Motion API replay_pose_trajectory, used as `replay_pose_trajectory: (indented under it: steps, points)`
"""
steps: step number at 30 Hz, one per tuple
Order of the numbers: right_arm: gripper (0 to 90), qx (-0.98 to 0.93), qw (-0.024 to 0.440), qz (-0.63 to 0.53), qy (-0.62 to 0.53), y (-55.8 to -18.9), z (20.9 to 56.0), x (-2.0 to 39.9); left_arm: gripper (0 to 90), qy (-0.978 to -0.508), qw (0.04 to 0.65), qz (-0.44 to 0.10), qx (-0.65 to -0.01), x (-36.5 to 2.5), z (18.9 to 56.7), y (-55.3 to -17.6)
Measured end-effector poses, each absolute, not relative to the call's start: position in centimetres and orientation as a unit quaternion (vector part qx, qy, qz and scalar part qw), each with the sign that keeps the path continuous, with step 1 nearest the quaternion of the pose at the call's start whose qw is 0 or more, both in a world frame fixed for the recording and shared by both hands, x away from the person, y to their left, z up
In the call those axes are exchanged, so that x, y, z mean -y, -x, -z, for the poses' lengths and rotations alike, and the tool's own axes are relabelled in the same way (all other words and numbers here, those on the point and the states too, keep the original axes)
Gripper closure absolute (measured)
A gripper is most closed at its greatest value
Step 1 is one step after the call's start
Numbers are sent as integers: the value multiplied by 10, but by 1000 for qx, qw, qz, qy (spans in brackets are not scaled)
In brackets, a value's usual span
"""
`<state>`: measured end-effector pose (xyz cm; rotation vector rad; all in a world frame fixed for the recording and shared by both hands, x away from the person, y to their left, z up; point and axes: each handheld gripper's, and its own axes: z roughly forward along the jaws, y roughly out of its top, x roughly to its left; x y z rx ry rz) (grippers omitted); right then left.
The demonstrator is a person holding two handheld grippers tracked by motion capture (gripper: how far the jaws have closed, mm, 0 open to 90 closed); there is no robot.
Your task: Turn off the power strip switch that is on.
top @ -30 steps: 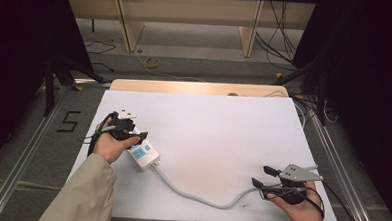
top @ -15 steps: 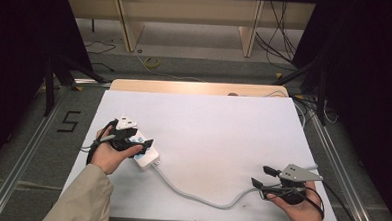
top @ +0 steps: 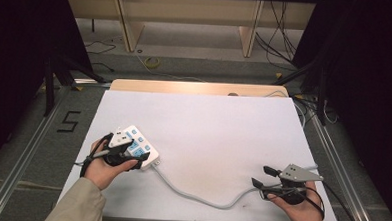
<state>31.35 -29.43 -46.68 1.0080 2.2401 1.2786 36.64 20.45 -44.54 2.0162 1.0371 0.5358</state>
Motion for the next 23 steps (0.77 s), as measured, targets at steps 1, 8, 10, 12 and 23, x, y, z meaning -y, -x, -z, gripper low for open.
replay_pose_trajectory:
  steps: [1,8,10,12,23]
  points:
    - [374,-795,186,-453,-357,-314,467,294,230,-796,393,-212,-409,-206,447,-363]
    - [374,-796,185,-454,-356,-313,467,293,198,-794,390,-220,-411,-209,459,-344]
    - [374,-796,185,-453,-355,-313,467,293,194,-795,389,-224,-409,-209,461,-341]
    - [374,-796,186,-453,-355,-313,467,293,193,-792,390,-225,-413,-209,463,-338]
    - [373,-794,186,-455,-357,-313,466,293,180,-790,384,-230,-418,-204,473,-335]
